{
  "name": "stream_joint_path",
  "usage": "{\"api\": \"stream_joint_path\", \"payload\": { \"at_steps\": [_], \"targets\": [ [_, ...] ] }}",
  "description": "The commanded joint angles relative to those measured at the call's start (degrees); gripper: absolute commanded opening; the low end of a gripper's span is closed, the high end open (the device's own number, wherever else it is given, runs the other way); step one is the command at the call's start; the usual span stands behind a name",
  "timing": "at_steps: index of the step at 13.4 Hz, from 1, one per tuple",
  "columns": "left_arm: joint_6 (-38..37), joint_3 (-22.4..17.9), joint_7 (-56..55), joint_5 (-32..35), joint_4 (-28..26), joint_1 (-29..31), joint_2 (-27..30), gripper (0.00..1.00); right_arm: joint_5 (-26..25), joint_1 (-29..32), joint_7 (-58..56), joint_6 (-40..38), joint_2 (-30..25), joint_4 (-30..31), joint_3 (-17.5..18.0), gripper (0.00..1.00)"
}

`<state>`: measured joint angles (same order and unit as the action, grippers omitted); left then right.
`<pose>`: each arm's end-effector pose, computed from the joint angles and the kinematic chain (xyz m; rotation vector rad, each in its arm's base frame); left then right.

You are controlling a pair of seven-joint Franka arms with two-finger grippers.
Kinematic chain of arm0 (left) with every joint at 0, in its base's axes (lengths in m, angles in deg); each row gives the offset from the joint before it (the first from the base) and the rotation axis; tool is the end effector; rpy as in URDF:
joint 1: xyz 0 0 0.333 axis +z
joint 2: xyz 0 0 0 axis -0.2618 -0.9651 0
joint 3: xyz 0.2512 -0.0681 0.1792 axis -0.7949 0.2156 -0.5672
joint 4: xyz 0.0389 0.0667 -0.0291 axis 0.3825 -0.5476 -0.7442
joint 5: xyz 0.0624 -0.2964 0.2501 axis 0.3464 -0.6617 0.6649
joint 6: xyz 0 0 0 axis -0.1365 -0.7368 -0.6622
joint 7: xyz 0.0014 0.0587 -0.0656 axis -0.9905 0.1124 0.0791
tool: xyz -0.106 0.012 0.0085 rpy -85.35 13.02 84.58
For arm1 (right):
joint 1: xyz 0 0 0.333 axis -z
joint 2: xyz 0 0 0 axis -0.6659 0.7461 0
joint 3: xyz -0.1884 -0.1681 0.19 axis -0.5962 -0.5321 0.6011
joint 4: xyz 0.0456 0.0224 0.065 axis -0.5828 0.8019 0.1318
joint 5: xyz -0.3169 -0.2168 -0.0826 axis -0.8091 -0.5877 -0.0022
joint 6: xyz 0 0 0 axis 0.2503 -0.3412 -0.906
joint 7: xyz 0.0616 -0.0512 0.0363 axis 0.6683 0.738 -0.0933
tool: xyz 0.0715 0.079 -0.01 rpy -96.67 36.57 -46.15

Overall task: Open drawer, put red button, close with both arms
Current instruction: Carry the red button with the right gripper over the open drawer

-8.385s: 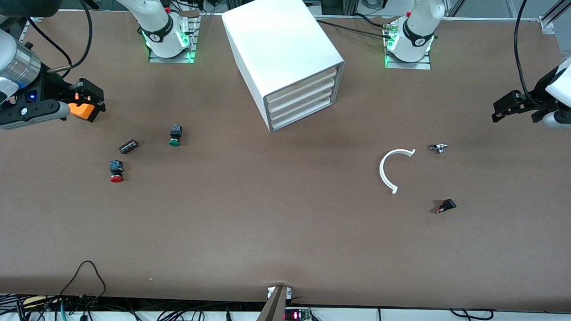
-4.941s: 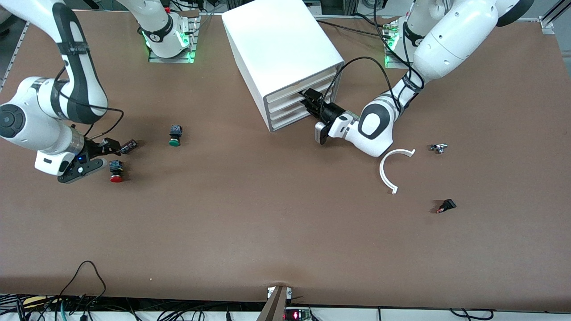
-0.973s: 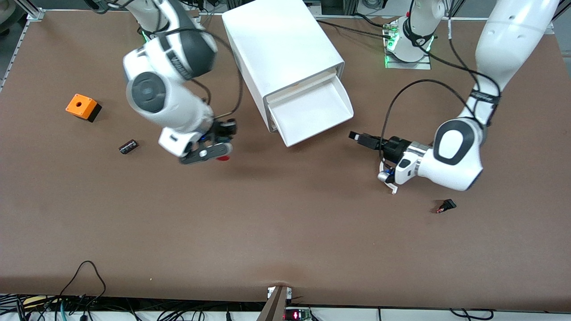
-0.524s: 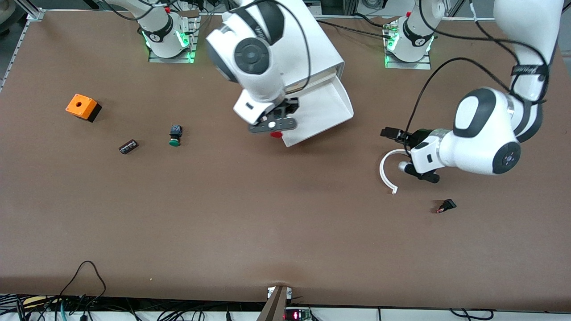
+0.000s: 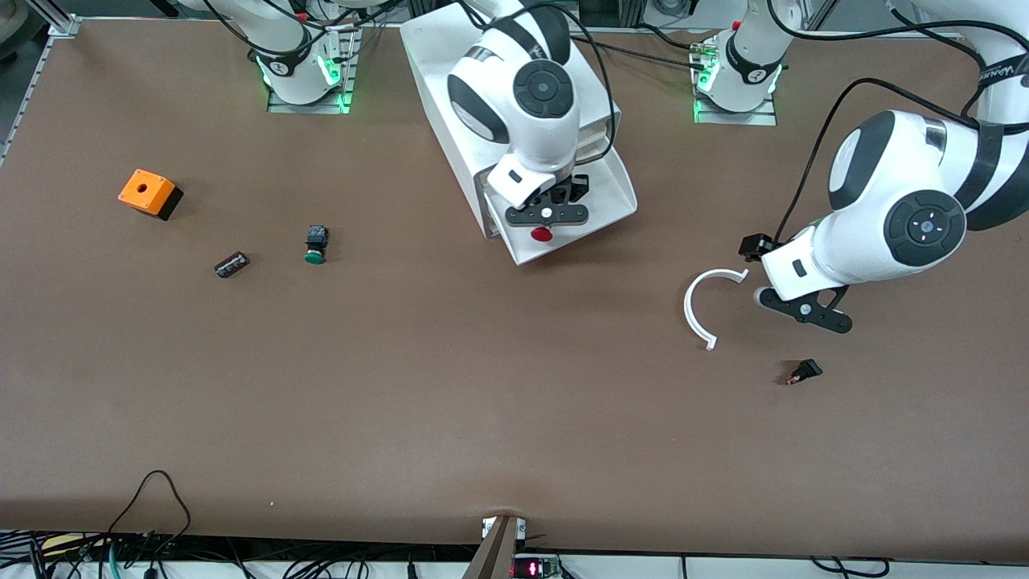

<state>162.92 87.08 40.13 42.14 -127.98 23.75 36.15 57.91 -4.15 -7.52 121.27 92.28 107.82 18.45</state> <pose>0.6168 -0.1083 0.4370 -3.0135 0.5418 0.3724 0.4482 0.5867 0.3697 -3.0881 0.0266 0.1493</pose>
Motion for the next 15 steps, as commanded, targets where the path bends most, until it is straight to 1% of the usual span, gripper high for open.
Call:
{"api": "stream_joint_path", "payload": {
  "at_steps": [1, 2, 3, 5, 6, 7, 8, 9, 10, 12, 14, 15],
  "targets": [
    [-1.1, 0.9, -0.6, 2.7, 3.9, -0.7, 0.1, 1.00, -0.6, -1.2, 5.3, 0.1, 2.2, -2.4, -0.5, 0.01],
    [-2.4, 1.1, -1.9, 3.1, 3.6, -0.8, 0.1, 1.00, -0.6, -1.3, 7.9, 0.3, 2.4, -2.4, -0.4, 0.00],
    [-2.6, 1.2, -6.6, 3.1, 3.5, -0.8, 0.0, 1.00, -0.4, -1.5, 10.3, 0.3, 2.8, -2.3, -0.4, 0.00],
    [-2.9, 3.2, -22.0, 2.4, 2.8, -0.8, -0.4, 1.00, -0.2, -1.7, 13.3, 0.4, 3.1, -2.2, -0.4, 0.01],
    [-3.0, 4.5, -28.4, 2.2, 1.9, -0.8, -0.5, 1.00, -0.2, -2.4, 14.0, 0.4, 3.4, -2.1, -0.4, 0.05],
    [-2.8, 6.5, -33.8, 2.2, 0.7, -0.8, -0.5, 1.00, -0.3, -2.7, 14.0, 0.4, 3.6, -2.1, -0.4, 0.12],
    [-2.4, 8.0, -39.5, 2.2, 0.0, -0.7, -0.7, 1.00, -0.3, -2.7, 14.1, 0.5, 3.6, -2.2, -0.4, 0.50],
    [-2.3, 9.2, -45.1, 1.4, 0.0, -0.8, -1.6, 1.00, -0.3, -2.6, 14.2, 0.5, 3.4, -2.2, -0.4, 0.81],
    [-1.2, 10.2, -49.2, 0.1, 0.0, -0.7, -2.4, 1.00, -0.3, -2.5, 14.0, 0.4, 3.1, -2.3, -0.6, 1.00],
    [2.6, 10.4, -51.4, -2.8, -2.1, -0.8, -2.6, 1.00, -0.5, -1.8, 13.2, -0.7, 2.4, -2.4, -1.1, 1.00],
    [9.4, 10.4, -54.7, -3.3, -5.9, -2.1, -3.4, 1.00, -0.7, 0.6, 10.9, -2.8, 0.2, -2.4, -1.4, 1.00],
    [13.2, 10.4, -57.4, -3.3, -7.8, -3.0, -4.3, 1.00, -0.7, 2.1, 7.0, -4.0, -1.1, -2.4, -1.4, 1.00]
  ]
}}
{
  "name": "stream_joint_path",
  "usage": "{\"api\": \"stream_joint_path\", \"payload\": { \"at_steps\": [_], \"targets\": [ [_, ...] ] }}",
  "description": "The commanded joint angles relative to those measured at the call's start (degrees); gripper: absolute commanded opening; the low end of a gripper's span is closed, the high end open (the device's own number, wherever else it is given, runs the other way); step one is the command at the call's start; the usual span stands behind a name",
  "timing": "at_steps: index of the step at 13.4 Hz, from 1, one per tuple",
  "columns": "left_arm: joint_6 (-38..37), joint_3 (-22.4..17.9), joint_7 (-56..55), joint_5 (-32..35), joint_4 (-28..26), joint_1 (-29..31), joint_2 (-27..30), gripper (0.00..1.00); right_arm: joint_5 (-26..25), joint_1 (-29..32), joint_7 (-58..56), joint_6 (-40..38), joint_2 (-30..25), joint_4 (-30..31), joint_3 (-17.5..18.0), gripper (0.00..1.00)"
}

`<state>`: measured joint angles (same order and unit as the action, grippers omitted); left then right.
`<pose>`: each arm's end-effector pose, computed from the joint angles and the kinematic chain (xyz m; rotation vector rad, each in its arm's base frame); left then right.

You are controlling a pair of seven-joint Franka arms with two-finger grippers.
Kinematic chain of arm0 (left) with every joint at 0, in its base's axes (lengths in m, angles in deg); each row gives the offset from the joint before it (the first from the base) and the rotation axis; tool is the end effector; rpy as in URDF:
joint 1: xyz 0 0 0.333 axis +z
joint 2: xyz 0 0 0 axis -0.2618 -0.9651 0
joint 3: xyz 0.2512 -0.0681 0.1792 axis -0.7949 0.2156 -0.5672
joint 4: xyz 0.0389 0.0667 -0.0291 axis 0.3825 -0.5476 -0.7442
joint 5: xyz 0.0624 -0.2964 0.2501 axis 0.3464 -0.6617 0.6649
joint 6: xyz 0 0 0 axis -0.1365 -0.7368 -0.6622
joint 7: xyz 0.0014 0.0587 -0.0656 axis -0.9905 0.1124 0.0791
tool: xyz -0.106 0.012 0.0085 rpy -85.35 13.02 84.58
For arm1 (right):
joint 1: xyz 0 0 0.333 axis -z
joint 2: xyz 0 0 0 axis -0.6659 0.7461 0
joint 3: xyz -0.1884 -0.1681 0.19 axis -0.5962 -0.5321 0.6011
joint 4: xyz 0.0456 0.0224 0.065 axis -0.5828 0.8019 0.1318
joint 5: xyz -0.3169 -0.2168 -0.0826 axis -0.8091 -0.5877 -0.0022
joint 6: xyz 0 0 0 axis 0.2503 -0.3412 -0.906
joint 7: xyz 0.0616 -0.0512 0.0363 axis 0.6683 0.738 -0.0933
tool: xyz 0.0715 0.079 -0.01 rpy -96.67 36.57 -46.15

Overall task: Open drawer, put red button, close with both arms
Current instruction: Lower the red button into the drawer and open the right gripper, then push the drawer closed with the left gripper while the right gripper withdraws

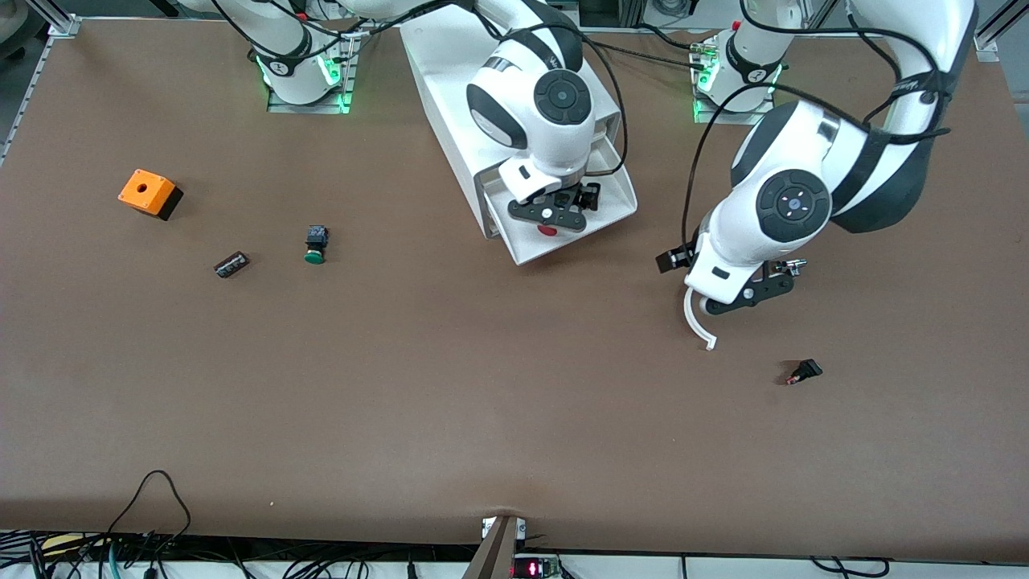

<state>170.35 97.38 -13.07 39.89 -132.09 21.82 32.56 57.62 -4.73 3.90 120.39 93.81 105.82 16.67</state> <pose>0.5859 -0.2340 0.3936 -3.0169 -0.5520 0.3442 0.4600 0.5836 0.3637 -3.0963 0.3591 0.1356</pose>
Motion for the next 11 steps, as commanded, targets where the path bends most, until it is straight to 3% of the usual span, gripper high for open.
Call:
{"api": "stream_joint_path", "payload": {
  "at_steps": [1, 7, 11],
  "targets": [
    [8.1, 0.1, -6.9, -1.0, -3.9, -2.2, -2.2, 1.00, -0.4, 4.0, -7.4, -3.9, -3.8, -0.4, 0.4, 1.00],
    [19.1, 0.0, -18.2, -0.9, -4.0, -10.8, -8.9, 1.00, 0.4, 14.3, -30.4, -7.8, -13.7, 1.8, -2.1, 1.00],
    [20.1, 2.1, -20.7, -1.0, -4.9, -13.2, -9.5, 1.00, 3.5, 23.7, -47.7, -14.7, -18.3, 2.4, -2.6, 1.00]
  ]
}}
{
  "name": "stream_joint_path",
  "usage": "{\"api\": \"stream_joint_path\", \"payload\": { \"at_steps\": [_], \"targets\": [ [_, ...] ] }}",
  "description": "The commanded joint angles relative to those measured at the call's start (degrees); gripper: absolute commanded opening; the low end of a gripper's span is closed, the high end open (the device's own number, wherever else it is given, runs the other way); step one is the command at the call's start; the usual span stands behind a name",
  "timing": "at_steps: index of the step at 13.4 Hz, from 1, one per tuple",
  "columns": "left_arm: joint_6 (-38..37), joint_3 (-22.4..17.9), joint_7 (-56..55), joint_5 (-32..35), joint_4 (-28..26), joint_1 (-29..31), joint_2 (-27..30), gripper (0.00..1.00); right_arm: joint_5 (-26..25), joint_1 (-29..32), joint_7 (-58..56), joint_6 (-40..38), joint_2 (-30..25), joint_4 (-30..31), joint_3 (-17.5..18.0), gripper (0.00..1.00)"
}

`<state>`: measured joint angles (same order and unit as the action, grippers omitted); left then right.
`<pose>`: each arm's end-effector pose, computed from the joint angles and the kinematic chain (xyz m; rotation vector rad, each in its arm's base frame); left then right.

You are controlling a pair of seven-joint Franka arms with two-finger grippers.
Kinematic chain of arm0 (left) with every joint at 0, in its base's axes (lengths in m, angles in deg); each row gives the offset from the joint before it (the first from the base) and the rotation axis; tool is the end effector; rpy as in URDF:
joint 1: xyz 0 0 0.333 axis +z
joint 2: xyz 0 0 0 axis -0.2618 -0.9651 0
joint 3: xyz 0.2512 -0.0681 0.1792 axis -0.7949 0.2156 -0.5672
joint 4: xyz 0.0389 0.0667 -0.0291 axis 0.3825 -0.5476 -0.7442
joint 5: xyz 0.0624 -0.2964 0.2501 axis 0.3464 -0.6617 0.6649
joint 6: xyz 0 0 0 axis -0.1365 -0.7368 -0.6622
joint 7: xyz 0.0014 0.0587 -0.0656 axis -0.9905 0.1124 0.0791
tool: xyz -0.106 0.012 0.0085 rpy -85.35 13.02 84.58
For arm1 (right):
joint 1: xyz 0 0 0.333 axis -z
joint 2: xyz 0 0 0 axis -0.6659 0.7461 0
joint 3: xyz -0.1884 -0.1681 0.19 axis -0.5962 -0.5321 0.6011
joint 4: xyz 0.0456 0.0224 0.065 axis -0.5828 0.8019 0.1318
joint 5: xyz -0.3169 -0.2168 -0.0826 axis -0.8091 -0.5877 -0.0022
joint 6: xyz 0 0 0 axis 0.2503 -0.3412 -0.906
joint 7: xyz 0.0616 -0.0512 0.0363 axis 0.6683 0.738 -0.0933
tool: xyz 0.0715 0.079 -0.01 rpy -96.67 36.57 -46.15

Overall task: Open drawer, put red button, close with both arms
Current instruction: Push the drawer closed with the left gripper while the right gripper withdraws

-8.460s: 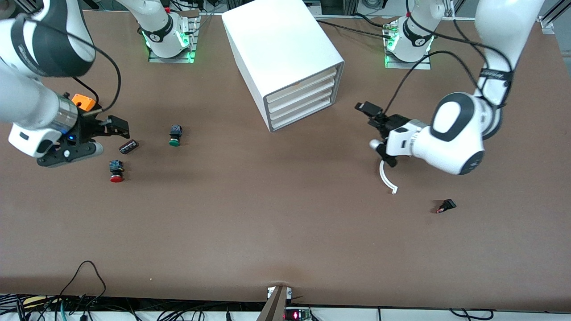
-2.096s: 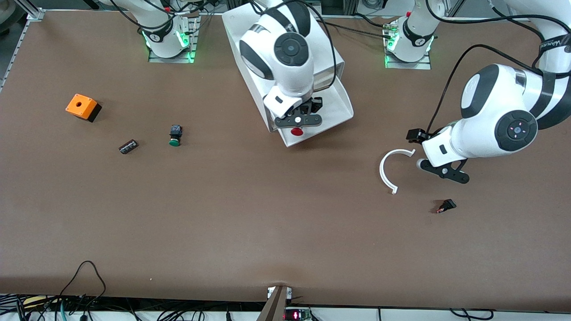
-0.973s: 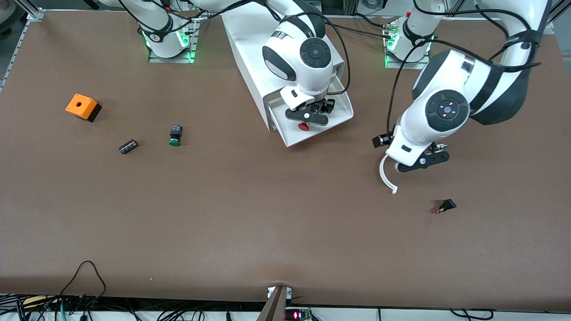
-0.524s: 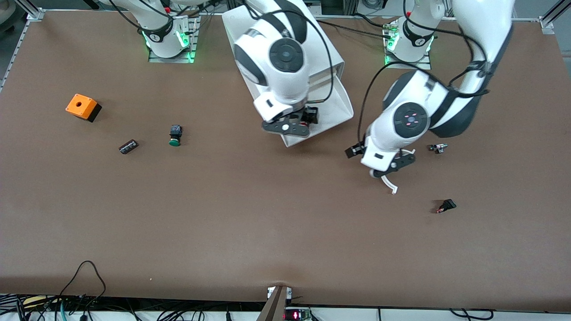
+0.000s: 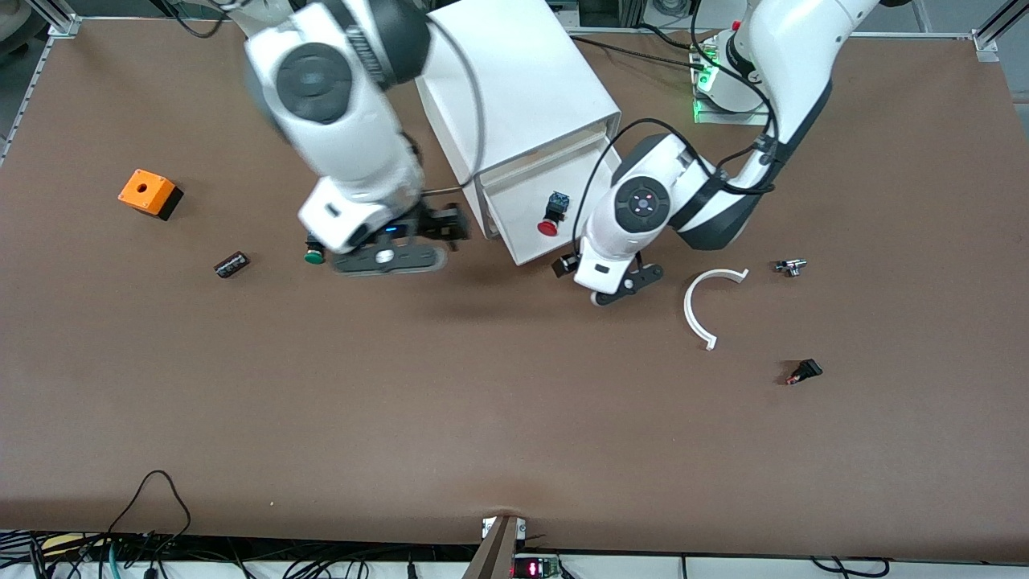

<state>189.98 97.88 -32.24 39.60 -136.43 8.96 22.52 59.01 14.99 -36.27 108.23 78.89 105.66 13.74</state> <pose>0.5309 -0.3822 0.2878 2.9854 0.7318 -0.3317 0.5965 0.3482 0.5321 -3.0747 -0.1464 0.0145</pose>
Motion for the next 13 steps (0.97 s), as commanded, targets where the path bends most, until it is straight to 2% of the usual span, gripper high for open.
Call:
{"api": "stream_joint_path", "payload": {
  "at_steps": [1, 2, 5, 9, 11, 13],
  "targets": [
    [0.5, 3.2, -1.6, -0.8, -1.4, 0.0, 0.2, 1.00, 2.4, 6.4, -11.9, -4.7, -4.5, 2.7, 0.2, 1.00],
    [1.3, 4.5, -1.6, -1.4, -1.9, 0.1, 0.1, 1.00, 2.4, 9.2, -16.8, -6.2, -6.3, 3.8, 0.1, 1.00],
    [3.4, 6.3, -1.4, -3.5, -3.7, -0.7, -0.6, 1.00, 4.2, 16.6, -29.2, -6.1, -14.8, 13.9, 0.0, 1.00],
    [3.8, 9.3, -1.5, -3.5, -4.3, -0.6, -3.0, 1.00, 3.5, 23.3, -39.1, -6.1, -23.7, 22.7, -0.8, 1.00],
    [3.8, 10.6, -1.4, -5.2, -4.3, -0.5, -3.8, 1.00, 3.1, 23.4, -41.6, -6.6, -24.3, 22.9, -3.3, 1.00],
    [3.8, 11.1, -0.9, -6.5, -4.3, -0.6, -3.9, 1.00, 3.0, 23.4, -42.5, -6.5, -24.4, 22.8, -3.7, 1.00]
  ]
}}
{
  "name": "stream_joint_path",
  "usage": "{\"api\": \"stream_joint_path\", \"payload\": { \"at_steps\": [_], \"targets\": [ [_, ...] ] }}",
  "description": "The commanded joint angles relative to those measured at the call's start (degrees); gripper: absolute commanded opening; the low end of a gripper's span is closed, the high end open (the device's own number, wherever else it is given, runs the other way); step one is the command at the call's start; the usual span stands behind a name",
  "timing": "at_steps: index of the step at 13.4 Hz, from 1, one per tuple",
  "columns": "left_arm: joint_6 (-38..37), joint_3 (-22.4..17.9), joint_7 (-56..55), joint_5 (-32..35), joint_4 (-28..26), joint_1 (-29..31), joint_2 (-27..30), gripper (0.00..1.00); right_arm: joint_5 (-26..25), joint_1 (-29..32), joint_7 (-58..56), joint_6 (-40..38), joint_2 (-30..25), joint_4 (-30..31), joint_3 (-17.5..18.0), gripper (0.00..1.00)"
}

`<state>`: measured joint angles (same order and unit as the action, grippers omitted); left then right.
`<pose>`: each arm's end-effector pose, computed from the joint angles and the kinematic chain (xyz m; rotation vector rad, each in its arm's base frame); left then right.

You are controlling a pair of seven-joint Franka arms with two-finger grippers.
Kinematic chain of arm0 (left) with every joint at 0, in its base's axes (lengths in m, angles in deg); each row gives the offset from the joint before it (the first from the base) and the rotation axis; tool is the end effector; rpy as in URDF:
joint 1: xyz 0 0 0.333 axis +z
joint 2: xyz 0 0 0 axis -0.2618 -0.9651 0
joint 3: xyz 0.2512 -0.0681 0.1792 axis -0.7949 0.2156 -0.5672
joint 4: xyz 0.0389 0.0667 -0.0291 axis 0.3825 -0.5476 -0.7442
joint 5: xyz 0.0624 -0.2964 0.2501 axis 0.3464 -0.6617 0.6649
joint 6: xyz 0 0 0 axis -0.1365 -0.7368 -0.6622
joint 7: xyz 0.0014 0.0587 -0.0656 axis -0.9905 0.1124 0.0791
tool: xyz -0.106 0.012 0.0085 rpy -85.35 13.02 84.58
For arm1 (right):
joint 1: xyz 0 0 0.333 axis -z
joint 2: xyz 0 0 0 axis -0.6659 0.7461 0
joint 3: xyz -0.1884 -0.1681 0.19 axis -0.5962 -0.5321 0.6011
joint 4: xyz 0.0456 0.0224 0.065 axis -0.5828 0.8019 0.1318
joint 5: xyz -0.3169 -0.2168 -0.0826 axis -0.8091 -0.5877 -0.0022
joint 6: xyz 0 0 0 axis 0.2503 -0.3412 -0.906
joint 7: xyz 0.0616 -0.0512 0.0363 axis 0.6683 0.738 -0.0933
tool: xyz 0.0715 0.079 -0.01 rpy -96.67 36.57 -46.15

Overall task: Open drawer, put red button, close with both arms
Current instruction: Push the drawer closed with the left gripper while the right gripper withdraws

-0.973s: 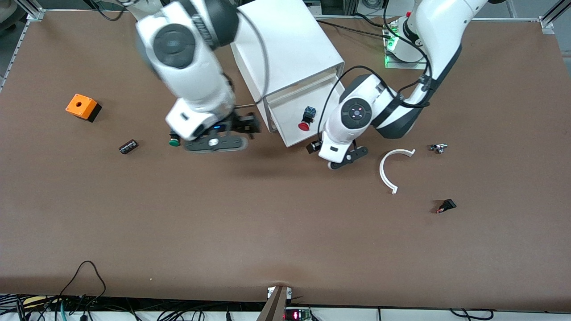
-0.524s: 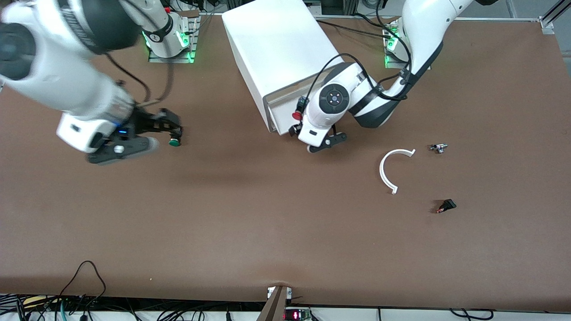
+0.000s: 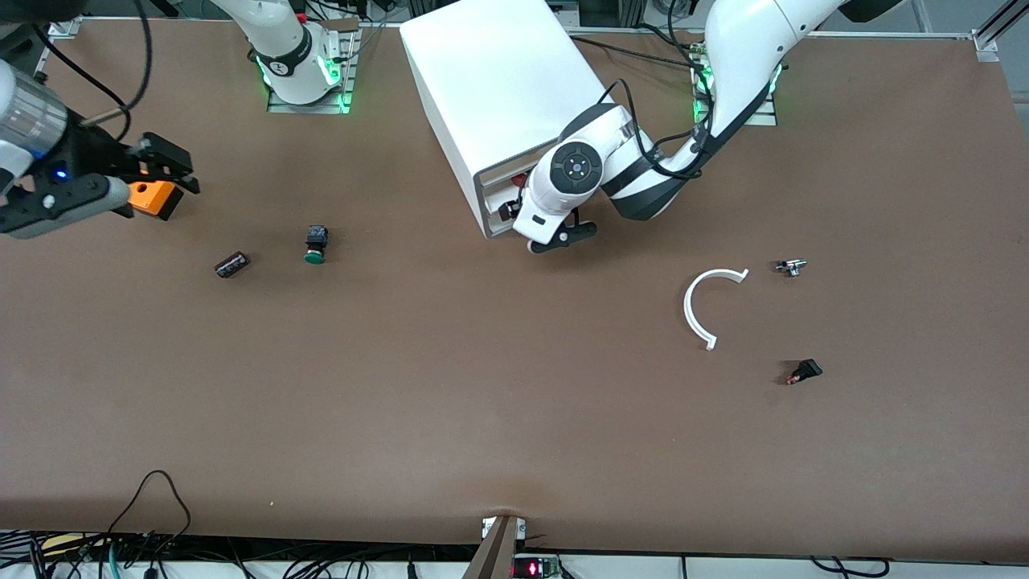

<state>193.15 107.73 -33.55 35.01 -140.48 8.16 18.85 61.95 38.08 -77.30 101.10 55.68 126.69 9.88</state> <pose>0.4411 -0.4635 0.2666 2.9168 0.5628 -0.5771 0.5621 0.0484 0.6025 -3.0070 -0.5332 0.0879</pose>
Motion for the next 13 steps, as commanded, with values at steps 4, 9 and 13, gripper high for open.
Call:
{"api": "stream_joint_path", "payload": {
  "at_steps": [4, 9, 13],
  "targets": [
    [0.5, 1.6, 0.4, -2.1, -0.2, -0.1, -0.3, 1.00, -1.6, 0.3, -1.3, 1.1, -1.0, 1.3, 0.2, 1.00],
    [-5.1, 1.2, 8.5, -1.2, 5.8, 7.3, 0.6, 1.00, -3.2, 0.4, -0.6, 1.0, 0.2, -0.1, 0.2, 1.00],
    [-7.3, 0.8, 16.0, 0.0, 8.7, 12.4, 0.6, 1.00, -3.4, 0.7, -0.8, 1.1, 0.4, -0.9, 0.1, 1.00]
  ]
}}
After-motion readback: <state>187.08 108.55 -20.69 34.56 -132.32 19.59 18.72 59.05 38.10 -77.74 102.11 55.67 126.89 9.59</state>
